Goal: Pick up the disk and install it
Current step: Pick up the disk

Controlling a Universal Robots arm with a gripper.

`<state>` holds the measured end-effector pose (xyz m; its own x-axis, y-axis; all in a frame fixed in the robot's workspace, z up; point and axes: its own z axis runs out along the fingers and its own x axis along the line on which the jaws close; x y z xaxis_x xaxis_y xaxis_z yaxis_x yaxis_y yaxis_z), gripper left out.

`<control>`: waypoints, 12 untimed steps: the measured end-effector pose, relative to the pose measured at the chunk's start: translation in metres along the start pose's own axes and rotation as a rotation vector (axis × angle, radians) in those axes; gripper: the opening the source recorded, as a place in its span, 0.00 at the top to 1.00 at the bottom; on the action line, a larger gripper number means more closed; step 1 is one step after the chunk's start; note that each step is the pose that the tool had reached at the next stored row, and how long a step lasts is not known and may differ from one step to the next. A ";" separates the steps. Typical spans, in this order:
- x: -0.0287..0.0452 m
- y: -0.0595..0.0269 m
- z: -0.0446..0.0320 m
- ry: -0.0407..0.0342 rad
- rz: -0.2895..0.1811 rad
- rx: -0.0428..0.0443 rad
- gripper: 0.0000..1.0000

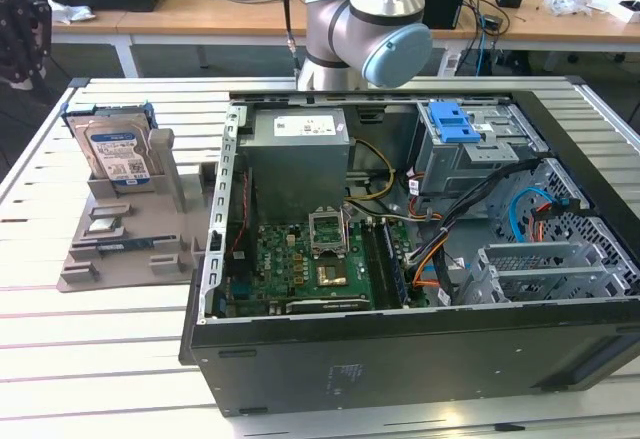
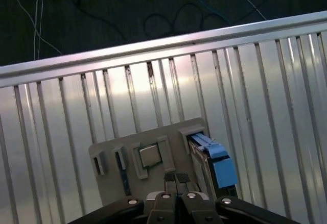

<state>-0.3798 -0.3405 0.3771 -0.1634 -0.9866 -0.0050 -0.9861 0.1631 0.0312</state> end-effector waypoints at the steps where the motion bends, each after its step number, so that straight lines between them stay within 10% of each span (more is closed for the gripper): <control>1: 0.0001 0.0000 -0.0001 0.0021 -0.025 -0.0001 0.89; 6: 0.0000 0.0000 -0.0001 0.0067 -0.173 -0.0007 0.89; 12: 0.0000 0.0000 -0.0001 0.0069 -0.177 -0.0006 0.89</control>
<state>-0.3798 -0.3405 0.3772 0.0131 -0.9999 -0.0037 -0.9994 -0.0132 0.0310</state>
